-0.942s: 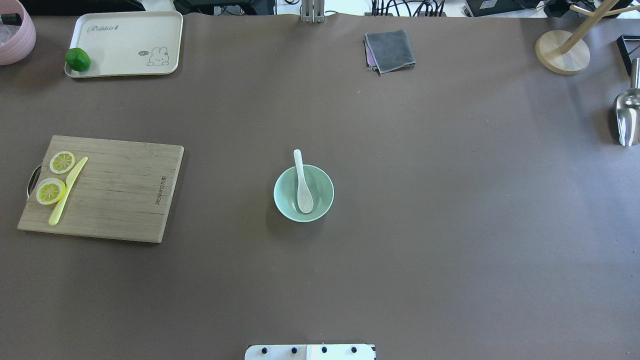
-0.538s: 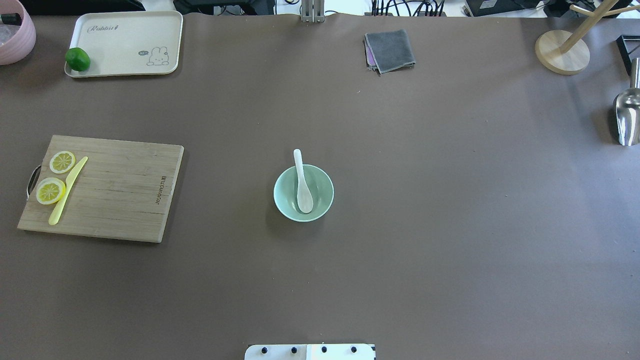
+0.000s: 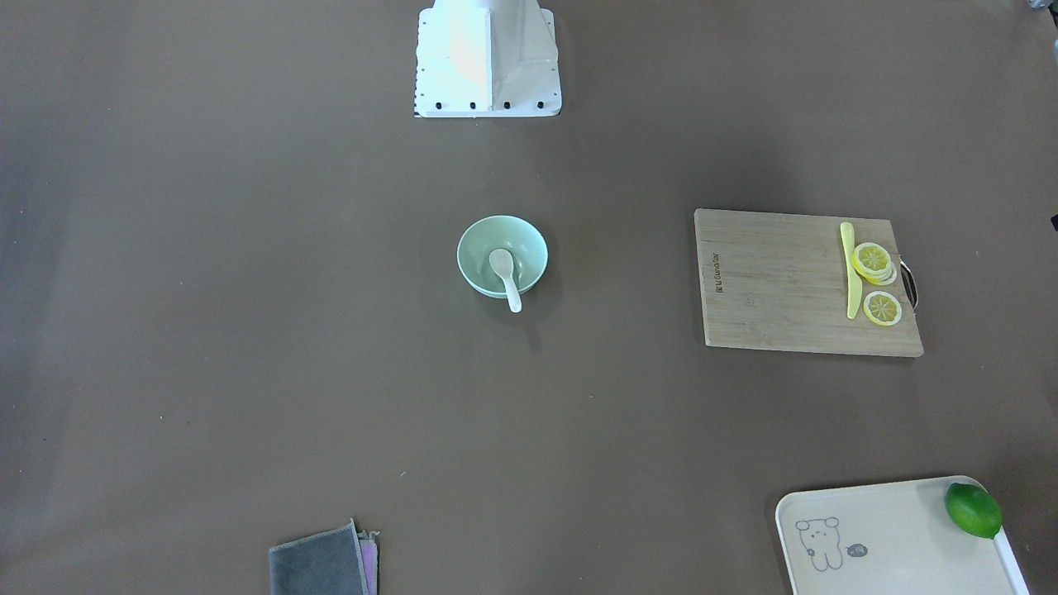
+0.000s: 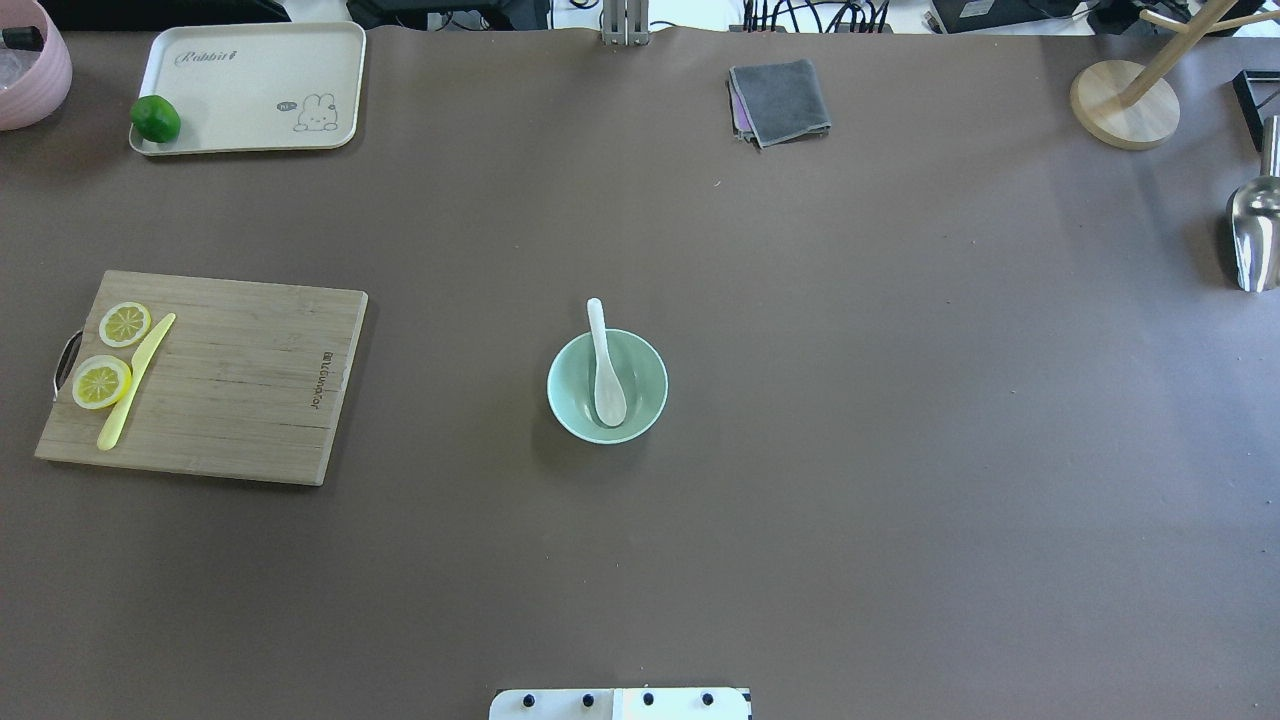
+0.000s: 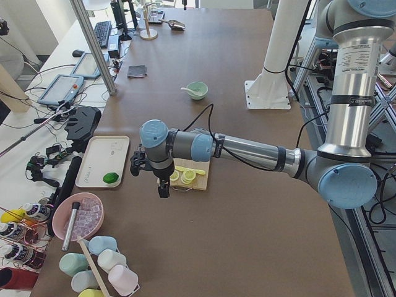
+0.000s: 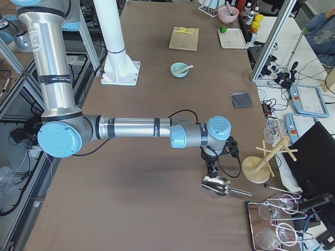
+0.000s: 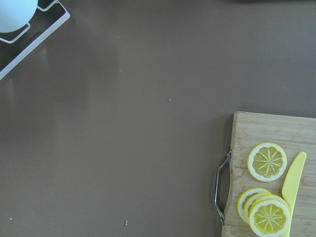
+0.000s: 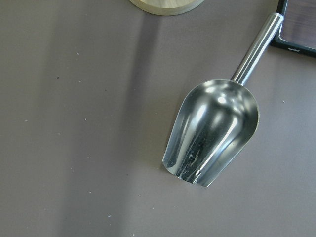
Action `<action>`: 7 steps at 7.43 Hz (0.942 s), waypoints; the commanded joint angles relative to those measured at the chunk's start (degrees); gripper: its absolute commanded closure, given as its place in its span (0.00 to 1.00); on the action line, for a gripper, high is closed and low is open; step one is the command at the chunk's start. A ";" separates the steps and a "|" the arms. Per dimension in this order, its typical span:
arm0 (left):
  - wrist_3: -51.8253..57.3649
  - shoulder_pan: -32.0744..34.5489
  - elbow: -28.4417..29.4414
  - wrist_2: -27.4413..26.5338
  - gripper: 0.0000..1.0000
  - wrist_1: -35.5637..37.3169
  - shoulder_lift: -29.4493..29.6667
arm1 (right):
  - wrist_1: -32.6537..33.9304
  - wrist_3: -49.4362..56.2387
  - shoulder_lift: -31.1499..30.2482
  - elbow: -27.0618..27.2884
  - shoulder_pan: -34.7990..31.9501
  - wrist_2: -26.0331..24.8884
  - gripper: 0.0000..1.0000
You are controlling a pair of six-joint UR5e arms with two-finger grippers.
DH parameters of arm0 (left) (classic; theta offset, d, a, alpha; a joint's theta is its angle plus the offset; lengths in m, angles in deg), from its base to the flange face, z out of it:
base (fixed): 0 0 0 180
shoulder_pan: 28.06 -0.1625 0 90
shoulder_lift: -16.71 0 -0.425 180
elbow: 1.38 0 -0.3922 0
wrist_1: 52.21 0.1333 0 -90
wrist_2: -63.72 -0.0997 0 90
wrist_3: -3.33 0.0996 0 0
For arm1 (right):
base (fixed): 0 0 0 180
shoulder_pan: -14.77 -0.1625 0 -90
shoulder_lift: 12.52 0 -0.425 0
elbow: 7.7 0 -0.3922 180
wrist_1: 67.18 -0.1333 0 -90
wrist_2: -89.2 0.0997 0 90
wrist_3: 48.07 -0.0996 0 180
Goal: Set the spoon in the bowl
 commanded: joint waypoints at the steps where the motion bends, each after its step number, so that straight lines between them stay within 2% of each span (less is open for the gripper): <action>1: 0.00 -0.47 0.63 -0.48 0.02 -0.20 -0.02 | -0.65 -0.60 -0.66 0.40 -0.13 0.15 0.00; 3: 0.00 -0.55 0.98 -0.40 0.02 -0.21 0.50 | -0.57 -0.60 -0.83 -0.04 -0.13 0.24 0.00; 6: -0.09 -0.56 0.29 0.30 0.02 -0.38 1.47 | -4.15 -0.07 -6.79 0.57 -0.13 1.82 0.00; 7: -0.09 -0.56 0.02 0.30 0.02 -0.29 1.47 | -5.82 -0.07 -8.55 2.40 -0.13 2.25 0.00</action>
